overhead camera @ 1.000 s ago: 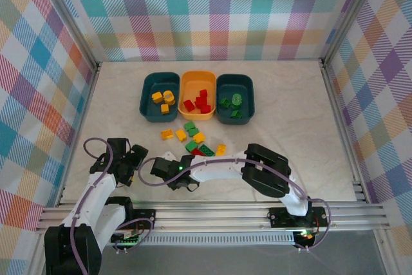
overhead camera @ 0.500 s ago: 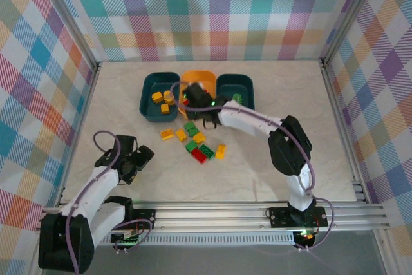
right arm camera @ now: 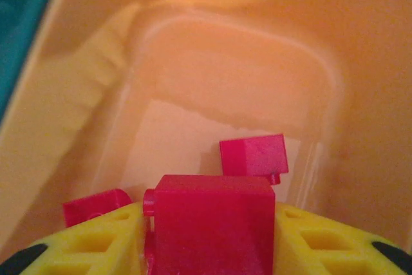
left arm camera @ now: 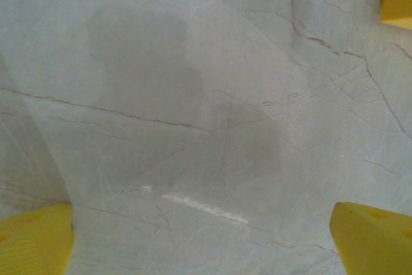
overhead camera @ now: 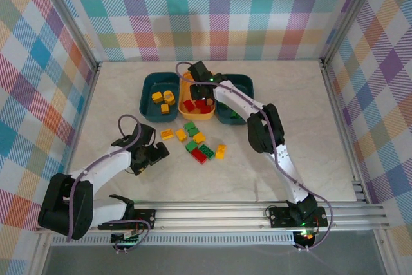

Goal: Sort the legos into containers by color

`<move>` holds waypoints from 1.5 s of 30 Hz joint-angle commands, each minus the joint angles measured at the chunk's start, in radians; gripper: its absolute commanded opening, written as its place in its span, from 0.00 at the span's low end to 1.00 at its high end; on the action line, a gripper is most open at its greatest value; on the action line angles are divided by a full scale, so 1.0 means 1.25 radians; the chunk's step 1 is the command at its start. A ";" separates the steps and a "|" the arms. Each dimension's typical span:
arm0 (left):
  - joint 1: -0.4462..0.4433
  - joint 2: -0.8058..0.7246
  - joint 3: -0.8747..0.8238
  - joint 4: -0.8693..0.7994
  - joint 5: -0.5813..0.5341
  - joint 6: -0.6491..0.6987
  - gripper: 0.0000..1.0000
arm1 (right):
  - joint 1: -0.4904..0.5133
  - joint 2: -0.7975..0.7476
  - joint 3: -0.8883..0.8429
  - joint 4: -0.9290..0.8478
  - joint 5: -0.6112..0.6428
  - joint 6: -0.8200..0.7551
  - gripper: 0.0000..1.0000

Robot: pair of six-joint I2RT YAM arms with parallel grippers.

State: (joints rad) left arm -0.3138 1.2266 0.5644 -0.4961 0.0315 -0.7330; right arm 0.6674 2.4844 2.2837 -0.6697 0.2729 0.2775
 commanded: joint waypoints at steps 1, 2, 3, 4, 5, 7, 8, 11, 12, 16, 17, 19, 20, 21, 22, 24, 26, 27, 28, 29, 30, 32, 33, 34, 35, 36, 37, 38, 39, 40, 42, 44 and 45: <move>-0.034 0.033 0.016 0.181 0.221 0.003 1.00 | -0.006 -0.008 0.051 -0.051 -0.012 -0.023 0.58; -0.034 0.034 0.018 0.182 0.224 0.002 1.00 | -0.006 -0.010 0.055 -0.058 -0.007 -0.025 0.63; -0.035 0.037 0.019 0.181 0.224 0.002 1.00 | -0.006 -0.017 0.054 -0.061 -0.003 -0.028 0.66; -0.035 0.039 0.021 0.181 0.225 0.003 1.00 | -0.006 -0.031 0.046 -0.058 0.001 -0.030 0.67; -0.035 0.039 0.022 0.181 0.225 0.002 1.00 | -0.005 -0.048 0.033 -0.050 0.004 -0.032 0.68; -0.035 0.038 0.028 0.181 0.223 0.006 1.00 | -0.002 -0.106 -0.024 -0.021 0.020 -0.035 0.68; -0.035 0.037 0.031 0.158 0.218 0.007 1.00 | 0.001 -0.142 -0.058 0.000 0.027 -0.038 0.68; -0.035 0.020 0.041 0.129 0.182 0.011 1.00 | 0.027 -0.273 -0.230 0.093 0.039 -0.047 0.68; -0.034 0.010 0.044 0.119 0.165 0.009 1.00 | 0.042 -0.320 -0.290 0.118 0.044 -0.050 0.67; -0.023 -0.032 0.047 0.072 0.092 -0.021 1.00 | 0.106 -0.450 -0.530 0.188 0.039 -0.050 0.62; -0.010 -0.047 0.046 0.056 0.073 -0.034 1.00 | 0.126 -0.478 -0.582 0.204 0.036 -0.047 0.59; 0.032 -0.080 0.036 0.038 0.063 -0.048 1.00 | 0.171 -0.511 -0.670 0.222 0.039 -0.046 0.57; 0.064 -0.103 0.029 0.030 0.066 -0.056 1.00 | 0.198 -0.521 -0.697 0.222 0.053 -0.054 0.55; 0.098 -0.125 0.022 0.028 0.076 -0.062 1.00 | 0.225 -0.523 -0.721 0.220 0.068 -0.058 0.54; 0.117 -0.144 0.013 0.025 0.082 -0.067 1.00 | 0.247 -0.521 -0.735 0.219 0.075 -0.066 0.54; 0.160 -0.183 0.002 0.018 0.089 -0.071 1.00 | 0.285 -0.506 -0.750 0.212 0.102 -0.075 0.53; 0.180 -0.207 0.000 0.009 0.092 -0.072 1.00 | 0.308 -0.481 -0.748 0.203 0.120 -0.081 0.52; 0.182 -0.214 0.001 0.002 0.095 -0.071 1.00 | 0.314 -0.470 -0.748 0.203 0.128 -0.085 0.52; 0.184 -0.221 0.000 -0.005 0.097 -0.072 1.00 | 0.322 -0.458 -0.746 0.197 0.134 -0.087 0.51; 0.184 -0.224 -0.001 -0.009 0.100 -0.072 1.00 | 0.326 -0.451 -0.746 0.195 0.139 -0.088 0.51; 0.184 -0.228 -0.006 -0.013 0.106 -0.072 1.00 | 0.332 -0.445 -0.749 0.195 0.138 -0.087 0.50; 0.184 -0.237 -0.015 -0.024 0.109 -0.072 1.00 | 0.344 -0.439 -0.757 0.198 0.136 -0.083 0.49; 0.185 -0.245 -0.021 -0.030 0.108 -0.072 1.00 | 0.350 -0.436 -0.763 0.199 0.135 -0.079 0.49; 0.185 -0.252 -0.028 -0.036 0.107 -0.072 1.00 | 0.355 -0.433 -0.770 0.200 0.135 -0.072 0.49; 0.184 -0.262 -0.032 -0.040 0.106 -0.072 1.00 | 0.357 -0.431 -0.778 0.202 0.135 -0.067 0.49; 0.185 -0.272 -0.038 -0.044 0.103 -0.073 1.00 | 0.358 -0.428 -0.786 0.203 0.131 -0.055 0.48; 0.185 -0.285 -0.044 -0.048 0.103 -0.075 1.00 | 0.360 -0.427 -0.795 0.204 0.126 -0.046 0.47; 0.184 -0.294 -0.047 -0.050 0.100 -0.075 1.00 | 0.363 -0.428 -0.803 0.207 0.124 -0.040 0.47; 0.185 -0.305 -0.050 -0.054 0.099 -0.077 1.00 | 0.367 -0.430 -0.817 0.213 0.123 -0.033 0.46; 0.185 -0.315 -0.053 -0.058 0.097 -0.078 1.00 | 0.371 -0.431 -0.826 0.215 0.120 -0.026 0.46; 0.185 -0.329 -0.056 -0.060 0.096 -0.081 1.00 | 0.381 -0.434 -0.839 0.215 0.124 -0.015 0.46; 0.184 -0.336 -0.060 -0.056 0.095 -0.085 1.00 | 0.391 -0.433 -0.846 0.214 0.133 -0.007 0.45; 0.184 -0.336 -0.064 -0.054 0.098 -0.088 1.00 | 0.394 -0.434 -0.849 0.213 0.133 -0.001 0.45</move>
State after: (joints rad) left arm -0.0891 0.8196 0.5041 -0.5476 0.1486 -0.8246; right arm 1.1461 1.9347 1.2472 -0.3851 0.4301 0.2359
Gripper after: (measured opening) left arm 0.999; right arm 0.451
